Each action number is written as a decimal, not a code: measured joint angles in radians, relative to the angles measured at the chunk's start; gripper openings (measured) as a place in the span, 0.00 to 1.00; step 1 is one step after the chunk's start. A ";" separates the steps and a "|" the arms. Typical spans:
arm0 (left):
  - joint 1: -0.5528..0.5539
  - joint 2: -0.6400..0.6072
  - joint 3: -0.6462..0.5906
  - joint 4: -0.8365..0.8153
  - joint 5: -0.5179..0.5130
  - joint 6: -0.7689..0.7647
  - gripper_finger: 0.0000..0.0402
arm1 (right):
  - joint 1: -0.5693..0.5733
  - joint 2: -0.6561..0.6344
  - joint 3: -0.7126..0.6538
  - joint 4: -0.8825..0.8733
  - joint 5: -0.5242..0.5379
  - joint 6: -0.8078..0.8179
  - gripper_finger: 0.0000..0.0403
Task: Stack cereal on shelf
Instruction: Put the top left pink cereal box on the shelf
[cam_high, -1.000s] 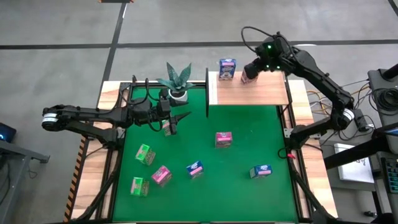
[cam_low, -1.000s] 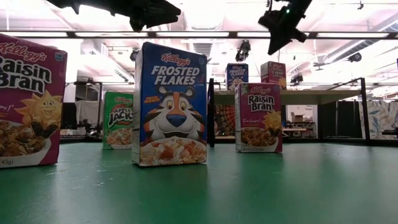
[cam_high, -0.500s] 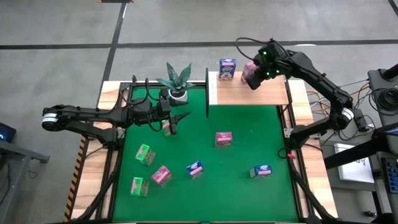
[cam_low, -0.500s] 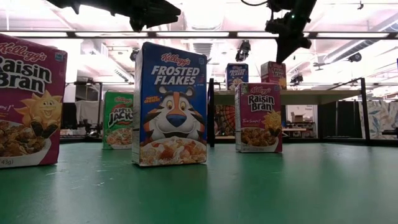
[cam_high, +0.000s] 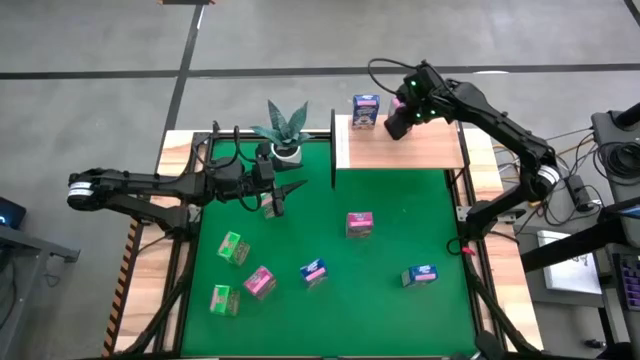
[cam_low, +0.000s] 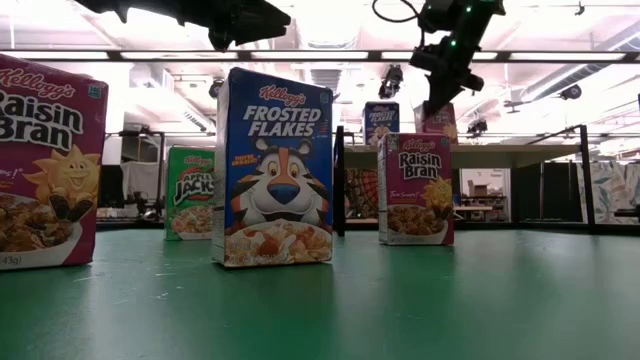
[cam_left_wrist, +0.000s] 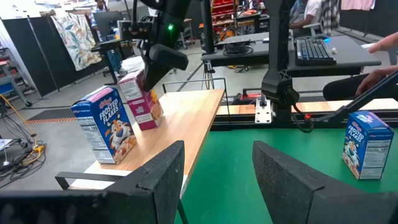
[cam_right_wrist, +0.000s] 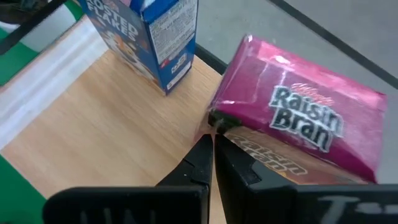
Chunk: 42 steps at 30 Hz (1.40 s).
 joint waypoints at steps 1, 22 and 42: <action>0.000 0.000 0.000 -0.001 0.000 0.000 0.43 | 0.000 0.002 0.000 0.000 0.000 0.000 0.02; 0.000 0.000 0.000 -0.003 0.000 0.000 0.43 | 0.080 -0.099 -0.001 -0.074 0.000 0.034 0.02; 0.000 0.000 0.000 -0.005 0.000 0.010 0.43 | 0.146 -0.310 -0.633 0.512 0.223 0.069 0.02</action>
